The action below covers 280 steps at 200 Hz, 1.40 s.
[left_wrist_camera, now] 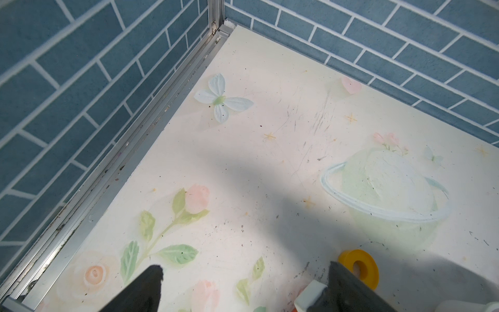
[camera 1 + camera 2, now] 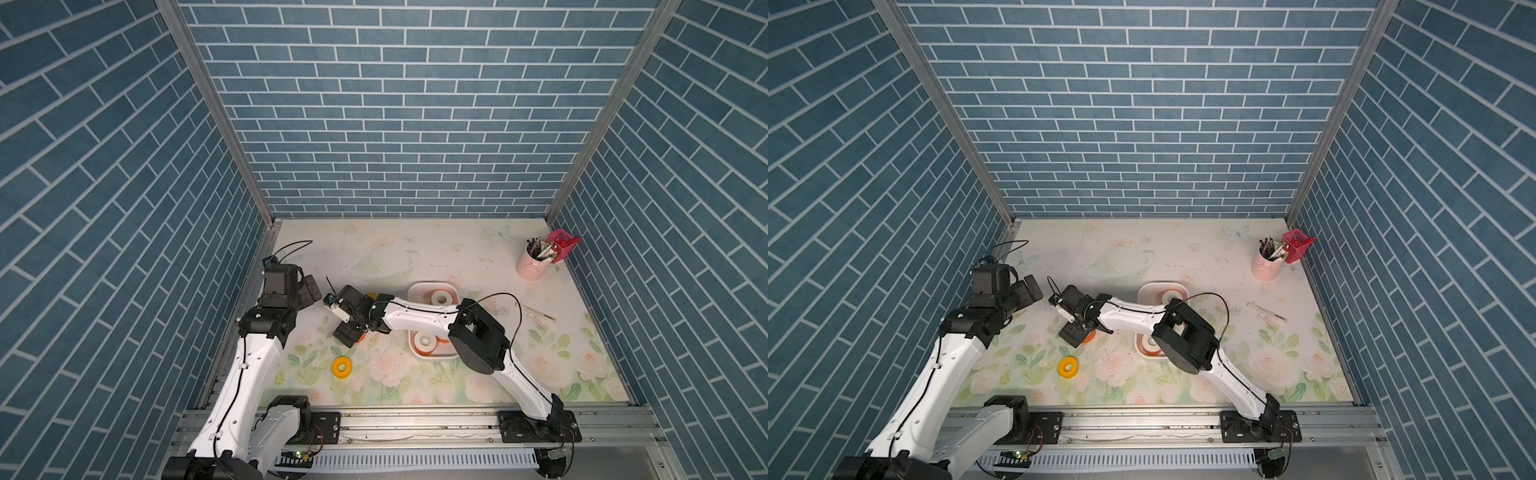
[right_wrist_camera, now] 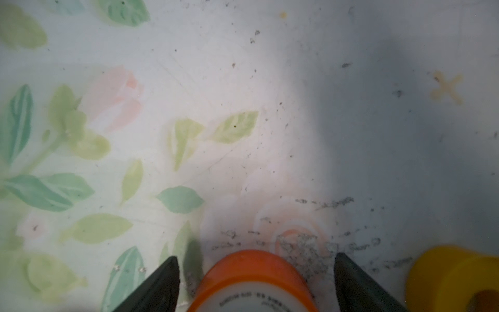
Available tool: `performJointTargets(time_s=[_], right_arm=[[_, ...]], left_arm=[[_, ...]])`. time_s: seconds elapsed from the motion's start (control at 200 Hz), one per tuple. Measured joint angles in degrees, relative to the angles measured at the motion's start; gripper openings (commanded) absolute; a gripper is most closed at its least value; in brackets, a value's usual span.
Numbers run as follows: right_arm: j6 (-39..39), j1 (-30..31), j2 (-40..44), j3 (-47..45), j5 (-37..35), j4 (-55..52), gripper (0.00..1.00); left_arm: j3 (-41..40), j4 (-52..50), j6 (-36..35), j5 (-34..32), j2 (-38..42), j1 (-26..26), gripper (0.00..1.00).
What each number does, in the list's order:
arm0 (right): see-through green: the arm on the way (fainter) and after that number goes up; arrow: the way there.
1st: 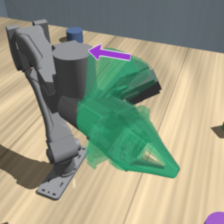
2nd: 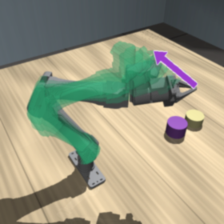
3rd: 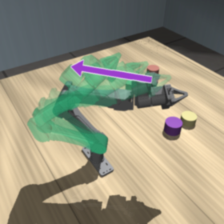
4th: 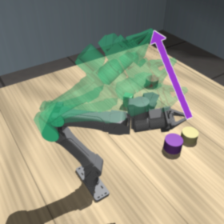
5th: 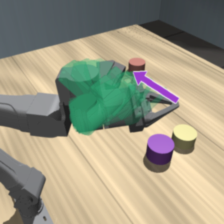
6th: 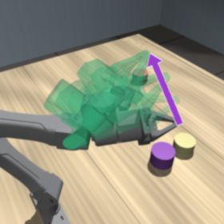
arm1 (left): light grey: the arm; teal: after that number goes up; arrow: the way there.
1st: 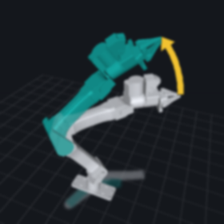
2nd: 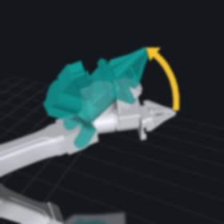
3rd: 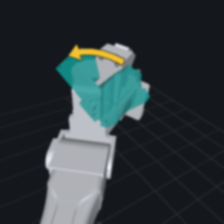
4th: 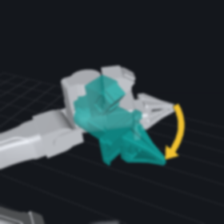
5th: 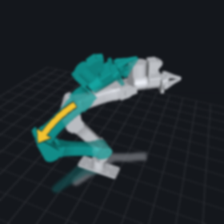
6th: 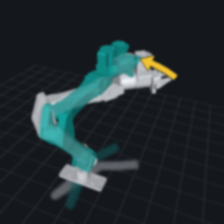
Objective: Put the sealing tape into the storage box
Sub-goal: Pick up the sealing tape at the center of the board.
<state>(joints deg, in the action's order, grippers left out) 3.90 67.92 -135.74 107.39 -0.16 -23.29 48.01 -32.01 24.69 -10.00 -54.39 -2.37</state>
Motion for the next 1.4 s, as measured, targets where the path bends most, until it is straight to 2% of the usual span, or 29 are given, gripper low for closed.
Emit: performJointTargets(time_s=[0.515,0.84,1.115,1.24,1.4], right_arm=[[0.6,1.2,4.5,-7.5,-1.9,1.4,0.63],[1.0,1.3,7.8,-8.4,-3.3,1.2,0.55],[1.9,0.4,23.1,-15.3,-4.9,2.9,0.53],[2.3,-1.9,32.1,-22.6,-5.5,5.1,0.53],[4.2,-7.6,42.9,-34.7,-6.7,7.5,0.52]], left_arm=[[-0.1,0.2,-0.1,0.9,-0.4,0.0,0.99],[-0.2,0.2,-0.1,1.3,-0.4,0.0,1.0],[-0.2,0.4,-0.2,1.7,-0.4,0.0,1.0],[-0.2,0.7,-0.3,2.0,-0.4,0.0,1.0],[-0.2,0.9,-0.4,2.4,-0.4,0.0,1.0]])
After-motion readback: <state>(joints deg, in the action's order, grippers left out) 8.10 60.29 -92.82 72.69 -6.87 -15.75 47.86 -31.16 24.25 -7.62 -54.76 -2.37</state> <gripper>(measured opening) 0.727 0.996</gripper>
